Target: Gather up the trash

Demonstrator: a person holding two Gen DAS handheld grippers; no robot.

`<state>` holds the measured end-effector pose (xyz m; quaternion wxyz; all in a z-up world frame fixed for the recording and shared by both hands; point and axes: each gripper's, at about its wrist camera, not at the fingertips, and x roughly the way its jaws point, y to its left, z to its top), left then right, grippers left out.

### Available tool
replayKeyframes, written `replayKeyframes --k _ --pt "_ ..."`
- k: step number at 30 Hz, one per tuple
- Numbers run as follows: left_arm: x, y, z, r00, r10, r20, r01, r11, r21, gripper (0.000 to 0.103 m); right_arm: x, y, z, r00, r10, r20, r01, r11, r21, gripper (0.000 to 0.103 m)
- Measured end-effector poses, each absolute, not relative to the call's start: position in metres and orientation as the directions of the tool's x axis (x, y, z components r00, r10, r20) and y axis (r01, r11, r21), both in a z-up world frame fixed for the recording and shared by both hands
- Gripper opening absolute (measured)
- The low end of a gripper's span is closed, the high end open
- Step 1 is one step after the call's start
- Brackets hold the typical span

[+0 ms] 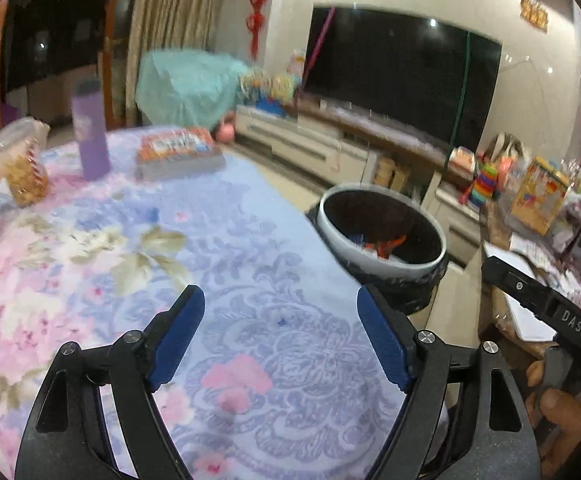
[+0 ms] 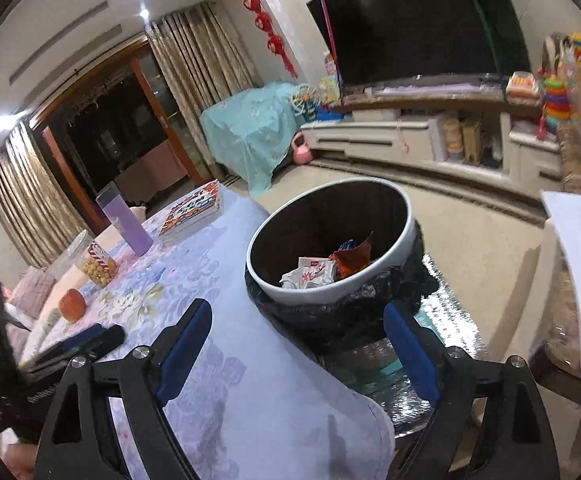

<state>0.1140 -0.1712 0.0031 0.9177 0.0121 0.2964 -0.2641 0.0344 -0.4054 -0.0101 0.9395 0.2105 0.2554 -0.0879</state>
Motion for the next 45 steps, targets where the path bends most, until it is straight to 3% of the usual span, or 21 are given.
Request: replayKeyframes --k 3,5,6,7,10,21,45 --pt "0.096 -0.157 0.020 0.737 -0.468 -0.487 0.480 0.870 -0.110 0.086 0.015 -0.388 0.009 0.884 -0.127 -0.450 0.280 0.915 0.291 0.089" --pt "0.079 -0.145 0.033 0.796 -0.442 -0.414 0.451 0.889 -0.082 0.101 0.002 -0.373 0.031 0.905 -0.175 -0.389 0.278 0.933 0.228 0.091" --pt "0.072 -0.139 0.036 0.823 -0.419 -0.383 0.426 0.902 -0.072 0.103 -0.005 -0.367 0.041 0.913 -0.194 -0.359 0.279 0.938 0.203 0.097" --pt "0.064 -0.133 0.038 0.854 -0.393 -0.341 0.394 0.917 -0.068 0.103 -0.016 -0.358 0.052 0.924 -0.225 -0.309 0.287 0.943 0.170 0.103" --pt "0.048 -0.120 0.033 0.882 -0.365 -0.298 0.361 0.930 -0.071 0.103 -0.043 -0.336 0.065 0.936 -0.299 -0.184 0.320 0.942 0.101 0.103" --pt "0.025 -0.110 0.006 0.896 -0.299 -0.329 0.309 0.951 -0.023 0.103 -0.058 -0.322 0.018 0.923 -0.294 -0.249 0.337 0.929 0.151 0.103" --pt "0.007 -0.102 0.010 0.929 -0.238 -0.283 0.250 0.968 0.006 0.103 -0.073 -0.304 0.022 0.925 -0.309 -0.219 0.335 0.938 0.092 0.103"
